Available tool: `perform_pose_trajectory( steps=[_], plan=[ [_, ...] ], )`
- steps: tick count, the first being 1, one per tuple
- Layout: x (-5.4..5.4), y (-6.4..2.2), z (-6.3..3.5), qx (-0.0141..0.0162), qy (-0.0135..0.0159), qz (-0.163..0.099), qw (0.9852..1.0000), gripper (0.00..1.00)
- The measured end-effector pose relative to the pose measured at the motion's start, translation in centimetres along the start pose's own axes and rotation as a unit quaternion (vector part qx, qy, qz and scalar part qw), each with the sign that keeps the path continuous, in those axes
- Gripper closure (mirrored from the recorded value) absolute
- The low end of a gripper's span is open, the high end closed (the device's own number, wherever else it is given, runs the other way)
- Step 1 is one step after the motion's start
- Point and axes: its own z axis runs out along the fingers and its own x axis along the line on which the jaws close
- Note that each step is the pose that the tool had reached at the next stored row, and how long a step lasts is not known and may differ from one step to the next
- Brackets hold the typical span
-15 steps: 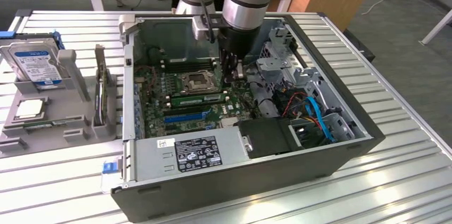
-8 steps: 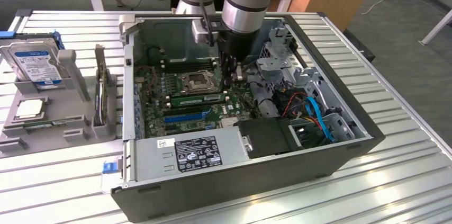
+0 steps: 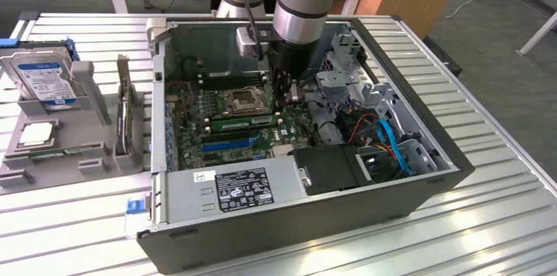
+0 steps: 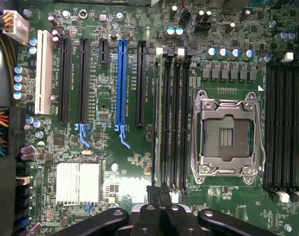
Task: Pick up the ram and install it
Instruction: 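Press down the ram until it locks into place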
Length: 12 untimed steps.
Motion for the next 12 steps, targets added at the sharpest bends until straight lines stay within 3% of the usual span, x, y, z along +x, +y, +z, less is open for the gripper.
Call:
perform_pose_trajectory(
  steps=[10,11,12],
  plan=[
    [0.0,-0.01,0.3,0.0001,-0.0002,0.0,1.0,0.9],
    [0.0,-0.02,1.06,0.0,-0.0001,0.0,1.0,0.9],
    [0.0,-0.02,1.05,0.0001,-0.0001,0.0,1.0,0.9]
  ],
)
